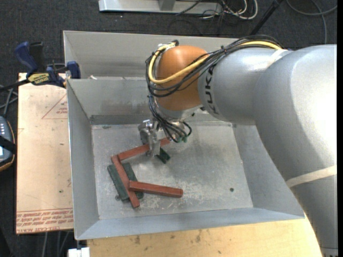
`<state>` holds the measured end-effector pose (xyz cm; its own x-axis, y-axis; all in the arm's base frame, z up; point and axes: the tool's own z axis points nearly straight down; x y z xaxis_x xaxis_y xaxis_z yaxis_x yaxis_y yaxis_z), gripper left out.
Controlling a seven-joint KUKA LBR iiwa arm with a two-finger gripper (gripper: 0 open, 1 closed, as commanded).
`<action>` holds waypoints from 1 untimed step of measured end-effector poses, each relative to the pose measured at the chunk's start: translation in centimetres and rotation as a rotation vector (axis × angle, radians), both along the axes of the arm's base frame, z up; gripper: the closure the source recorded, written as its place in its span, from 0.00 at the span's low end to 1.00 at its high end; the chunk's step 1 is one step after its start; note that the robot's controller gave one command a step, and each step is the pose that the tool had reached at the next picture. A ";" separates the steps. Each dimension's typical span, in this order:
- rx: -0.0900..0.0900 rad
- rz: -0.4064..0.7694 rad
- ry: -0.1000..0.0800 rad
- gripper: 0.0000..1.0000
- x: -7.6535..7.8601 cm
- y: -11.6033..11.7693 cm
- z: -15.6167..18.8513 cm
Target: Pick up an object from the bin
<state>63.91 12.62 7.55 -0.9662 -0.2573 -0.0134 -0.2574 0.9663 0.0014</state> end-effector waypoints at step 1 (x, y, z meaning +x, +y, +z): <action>0.000 0.000 0.000 1.00 0.0 0.0 0.0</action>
Offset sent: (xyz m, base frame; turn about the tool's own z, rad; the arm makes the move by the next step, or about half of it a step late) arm -0.0272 -0.0122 0.1614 0.0150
